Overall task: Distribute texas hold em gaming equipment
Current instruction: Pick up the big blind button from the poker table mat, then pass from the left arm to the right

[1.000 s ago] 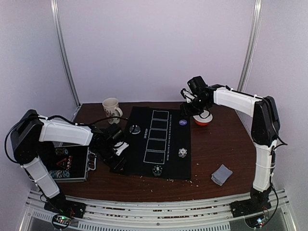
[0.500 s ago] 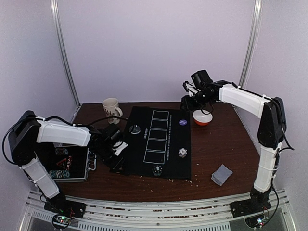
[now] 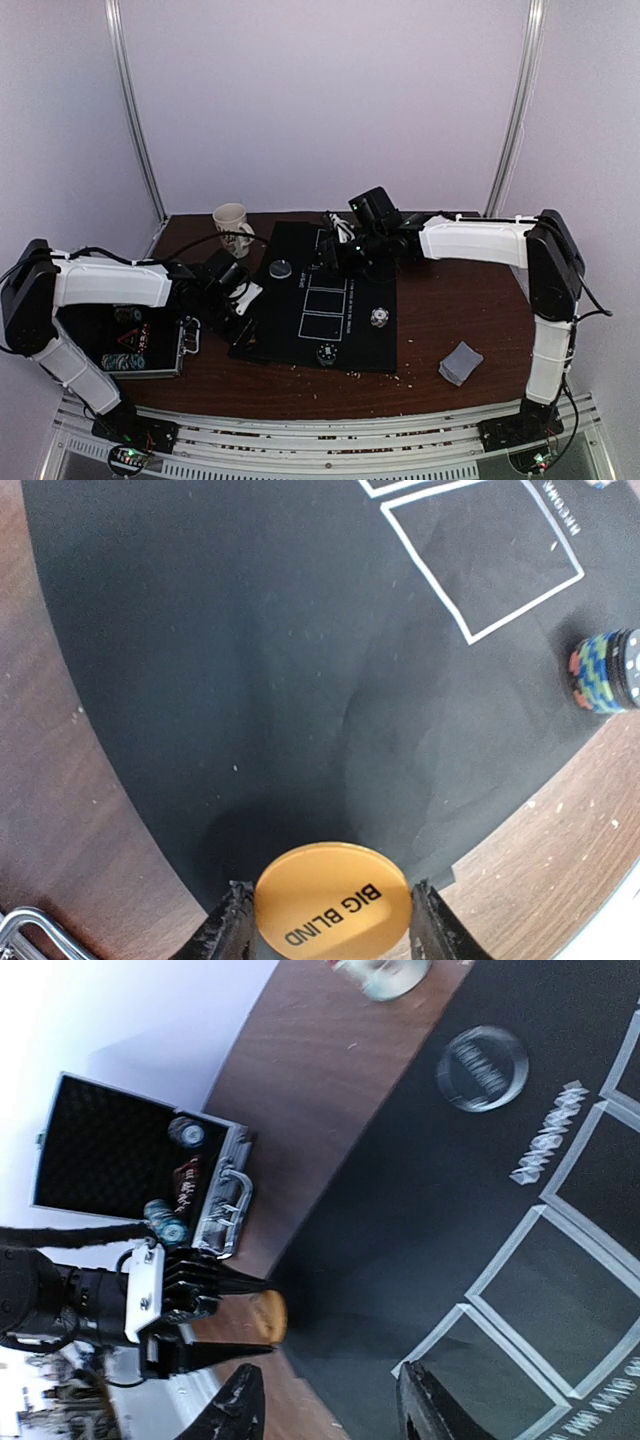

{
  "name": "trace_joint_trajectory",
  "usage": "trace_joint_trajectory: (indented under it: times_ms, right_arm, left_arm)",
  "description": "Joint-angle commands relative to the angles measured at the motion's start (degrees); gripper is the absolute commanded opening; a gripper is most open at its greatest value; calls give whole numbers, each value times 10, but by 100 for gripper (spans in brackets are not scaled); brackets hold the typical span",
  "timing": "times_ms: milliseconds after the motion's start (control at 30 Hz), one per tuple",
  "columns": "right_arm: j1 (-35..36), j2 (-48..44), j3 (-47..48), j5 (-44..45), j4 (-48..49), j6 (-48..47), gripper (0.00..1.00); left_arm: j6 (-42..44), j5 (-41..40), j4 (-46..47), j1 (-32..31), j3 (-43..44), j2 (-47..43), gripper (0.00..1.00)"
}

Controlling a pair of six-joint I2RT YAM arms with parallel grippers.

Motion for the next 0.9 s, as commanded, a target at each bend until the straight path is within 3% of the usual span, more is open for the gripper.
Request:
trace_joint_trajectory:
  times_ms: [0, 167, 300, 467, 600, 867]
  right_arm:
    - [32, 55, 3, -79, 115, 117, 47]
    - [64, 119, 21, -135, 190, 190, 48]
    - [79, 160, 35, -168, 239, 234, 54]
    - [87, 188, 67, -174, 244, 241, 58]
    - [93, 206, 70, -183, 264, 261, 56]
    - [101, 220, 79, -188, 274, 272, 41]
  left_arm:
    - [-5, -15, 45, -2, -10, -21, 47]
    - [1, -34, 63, -2, -9, -38, 47]
    - [8, -46, 71, -1, -7, -51, 47]
    - [17, -46, 74, -1, -5, -50, 47]
    - [23, -50, 70, -1, 3, -44, 47]
    - [29, -59, 66, -1, 21, -38, 47]
